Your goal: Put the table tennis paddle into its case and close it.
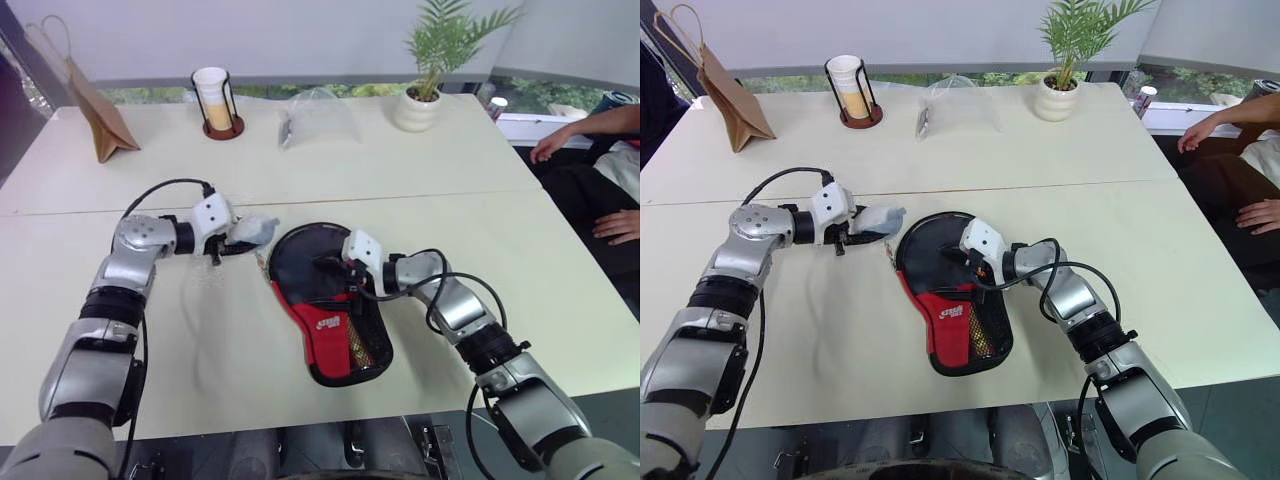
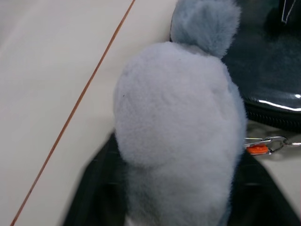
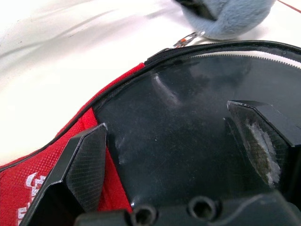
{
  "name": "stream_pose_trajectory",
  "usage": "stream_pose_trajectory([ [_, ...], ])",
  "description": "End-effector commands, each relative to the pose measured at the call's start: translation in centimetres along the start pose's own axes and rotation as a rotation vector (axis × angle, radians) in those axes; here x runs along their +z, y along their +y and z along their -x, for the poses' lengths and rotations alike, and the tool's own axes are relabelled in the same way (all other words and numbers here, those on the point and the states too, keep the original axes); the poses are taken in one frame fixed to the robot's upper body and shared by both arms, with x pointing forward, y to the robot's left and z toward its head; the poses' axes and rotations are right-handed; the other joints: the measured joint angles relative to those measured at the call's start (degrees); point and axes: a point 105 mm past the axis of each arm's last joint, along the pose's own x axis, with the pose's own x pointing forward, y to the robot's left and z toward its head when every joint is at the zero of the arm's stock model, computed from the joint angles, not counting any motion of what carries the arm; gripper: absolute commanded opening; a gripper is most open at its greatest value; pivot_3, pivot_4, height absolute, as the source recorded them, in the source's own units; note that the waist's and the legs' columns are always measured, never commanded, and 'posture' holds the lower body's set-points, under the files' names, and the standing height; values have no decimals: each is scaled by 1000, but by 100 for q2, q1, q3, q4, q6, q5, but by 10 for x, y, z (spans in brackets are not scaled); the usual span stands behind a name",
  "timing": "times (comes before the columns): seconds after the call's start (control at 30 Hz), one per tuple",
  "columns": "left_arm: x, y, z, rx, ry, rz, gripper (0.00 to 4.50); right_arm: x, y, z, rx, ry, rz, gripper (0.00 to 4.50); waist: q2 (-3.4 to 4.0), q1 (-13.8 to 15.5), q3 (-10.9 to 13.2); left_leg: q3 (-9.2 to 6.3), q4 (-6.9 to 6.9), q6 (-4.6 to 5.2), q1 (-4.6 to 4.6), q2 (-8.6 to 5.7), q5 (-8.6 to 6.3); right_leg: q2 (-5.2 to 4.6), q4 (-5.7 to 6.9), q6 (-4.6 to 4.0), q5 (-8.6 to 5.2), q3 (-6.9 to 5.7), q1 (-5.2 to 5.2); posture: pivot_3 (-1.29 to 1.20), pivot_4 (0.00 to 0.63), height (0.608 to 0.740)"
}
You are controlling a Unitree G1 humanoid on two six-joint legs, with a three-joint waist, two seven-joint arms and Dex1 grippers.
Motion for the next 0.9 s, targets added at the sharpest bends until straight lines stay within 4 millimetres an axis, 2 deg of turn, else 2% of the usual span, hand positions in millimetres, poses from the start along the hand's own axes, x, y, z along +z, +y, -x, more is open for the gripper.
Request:
stream_pose_trajectory([
  [0.03, 14, 14, -3, 27, -22, -34, 371, -31, 7, 1, -1, 120, -49, 4500, 0, 0, 0, 0, 0, 0, 0, 0, 0, 0, 0, 0, 0, 0, 1, 0, 150, 740],
  [0.07, 15, 15, -5, 29, -20, -33, 155, -32, 8, 1, 0, 124, -48, 4500, -1, 2, -1, 0, 0, 0, 1, 0, 0, 0, 1, 0, 0, 0, 1, 0, 150, 740],
  [0.2, 24, 36, -24, 120, 22, -69, 131, -41, 11, 1, 4, 174, -84, 4500, -4, 19, -3, -2, 2, 0, 3, -1, 0, 0, 1, 0, 0, -1, 6, 0, 150, 740],
  [0.3, 31, 43, -35, 156, 41, -91, 131, -44, 15, 0, 12, 198, -116, 4500, -8, 10, -5, -3, 6, 0, 4, -2, 1, 0, 1, 0, 0, -1, 8, 0, 150, 740],
  [0.47, 57, 54, -61, 242, 69, -179, 131, -52, 24, -4, 13, 250, -238, 4500, -10, -3, -6, -3, 6, 0, 4, -3, 0, 0, 1, 3, 0, -1, 9, 0, 150, 740],
  [0.7, 100, 52, -94, 300, 13, -238, 131, -57, 36, -7, 9, 293, -277, 4500, -14, 7, -10, -5, 5, 0, 6, -2, 0, 0, 3, 3, 0, -2, 8, 0, 150, 740],
  [0.9, 134, 36, -121, 292, -84, -193, 131, -57, 45, -9, -20, 304, -296, 4500, -15, 6, -11, -6, 4, 0, 6, -3, 0, 0, 2, 3, -1, -2, 9, 0, 150, 740],
])
